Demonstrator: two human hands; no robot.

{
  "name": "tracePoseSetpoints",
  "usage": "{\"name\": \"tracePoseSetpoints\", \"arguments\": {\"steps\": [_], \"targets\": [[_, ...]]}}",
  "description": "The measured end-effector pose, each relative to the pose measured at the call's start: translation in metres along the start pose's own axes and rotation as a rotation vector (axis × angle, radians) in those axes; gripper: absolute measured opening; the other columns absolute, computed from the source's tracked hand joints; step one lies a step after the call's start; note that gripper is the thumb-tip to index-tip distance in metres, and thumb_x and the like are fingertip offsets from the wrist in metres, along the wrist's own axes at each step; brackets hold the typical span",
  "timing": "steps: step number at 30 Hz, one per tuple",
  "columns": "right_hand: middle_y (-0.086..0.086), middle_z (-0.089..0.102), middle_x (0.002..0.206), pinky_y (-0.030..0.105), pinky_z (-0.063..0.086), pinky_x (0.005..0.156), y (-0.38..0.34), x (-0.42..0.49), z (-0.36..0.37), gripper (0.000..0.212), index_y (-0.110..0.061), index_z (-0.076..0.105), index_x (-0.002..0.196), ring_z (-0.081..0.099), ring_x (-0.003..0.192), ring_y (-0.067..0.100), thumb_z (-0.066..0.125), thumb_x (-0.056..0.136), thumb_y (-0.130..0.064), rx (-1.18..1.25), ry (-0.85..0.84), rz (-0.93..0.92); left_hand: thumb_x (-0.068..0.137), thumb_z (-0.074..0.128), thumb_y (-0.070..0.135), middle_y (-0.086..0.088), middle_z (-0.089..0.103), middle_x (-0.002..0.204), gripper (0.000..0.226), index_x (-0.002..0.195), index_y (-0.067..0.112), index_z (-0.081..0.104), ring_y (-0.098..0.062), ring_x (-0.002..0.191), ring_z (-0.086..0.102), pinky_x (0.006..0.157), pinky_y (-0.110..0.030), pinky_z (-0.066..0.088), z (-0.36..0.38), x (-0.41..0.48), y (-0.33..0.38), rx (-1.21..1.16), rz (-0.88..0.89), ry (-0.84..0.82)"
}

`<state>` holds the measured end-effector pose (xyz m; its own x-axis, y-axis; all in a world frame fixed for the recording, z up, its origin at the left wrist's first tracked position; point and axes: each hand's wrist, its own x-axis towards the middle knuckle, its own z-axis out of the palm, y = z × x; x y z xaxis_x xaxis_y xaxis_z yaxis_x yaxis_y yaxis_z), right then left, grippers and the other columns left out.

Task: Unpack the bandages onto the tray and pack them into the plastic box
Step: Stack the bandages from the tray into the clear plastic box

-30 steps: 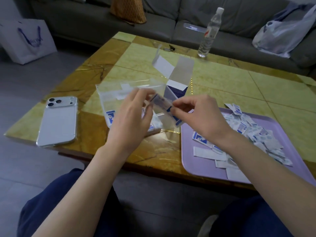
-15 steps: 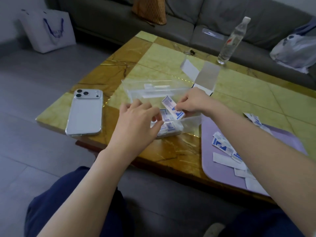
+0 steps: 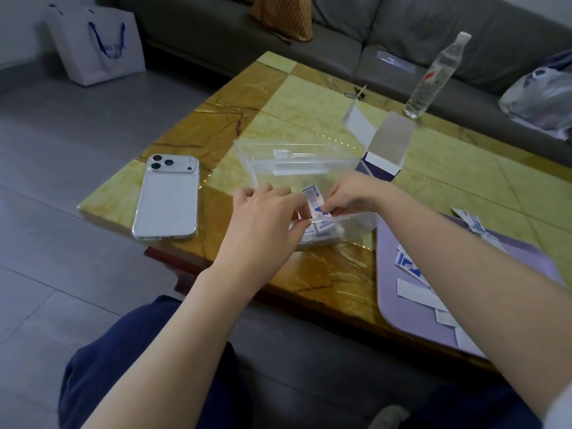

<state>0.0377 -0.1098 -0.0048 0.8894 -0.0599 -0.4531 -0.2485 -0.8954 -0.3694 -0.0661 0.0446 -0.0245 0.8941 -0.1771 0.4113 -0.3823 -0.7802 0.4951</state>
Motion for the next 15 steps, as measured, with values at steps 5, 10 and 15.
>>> {"name": "tracePoseSetpoints", "arguments": {"steps": [5,10,15], "targets": [[0.007,0.062,0.071,0.018,0.053,0.064,-0.0007,-0.0011,-0.0038,0.022,0.006,0.064,0.104,0.058,0.060,0.010,0.066,0.084,-0.003,0.014,-0.052,-0.014,0.089,0.059,0.032,0.012,0.057,0.084,0.006,0.086,0.028,0.061,-0.013,0.087,0.048,0.088,-0.032,0.024,-0.0002,-0.0006,-0.0006,-0.018,-0.008,-0.007],[0.014,0.068,0.095,0.036,0.052,0.091,0.0031,0.0012,-0.0013,0.026,0.005,0.066,0.105,0.065,0.089,0.023,0.069,0.081,-0.005,-0.043,-0.039,-0.057,0.088,0.061,0.033,0.013,0.056,0.083,0.005,0.084,0.029,0.061,-0.011,0.087,0.049,0.090,-0.032,0.024,-0.0009,0.0006,-0.0026,-0.044,-0.022,-0.016],[0.012,0.069,0.101,0.038,0.051,0.092,0.0062,0.0052,0.0017,0.029,-0.002,0.070,0.101,0.065,0.095,0.024,0.076,0.075,-0.013,-0.122,-0.002,-0.070,0.087,0.062,0.032,0.015,0.055,0.081,0.005,0.083,0.029,0.062,-0.010,0.086,0.048,0.087,-0.030,0.023,-0.0007,0.0012,-0.0022,-0.044,-0.025,-0.010]]}}
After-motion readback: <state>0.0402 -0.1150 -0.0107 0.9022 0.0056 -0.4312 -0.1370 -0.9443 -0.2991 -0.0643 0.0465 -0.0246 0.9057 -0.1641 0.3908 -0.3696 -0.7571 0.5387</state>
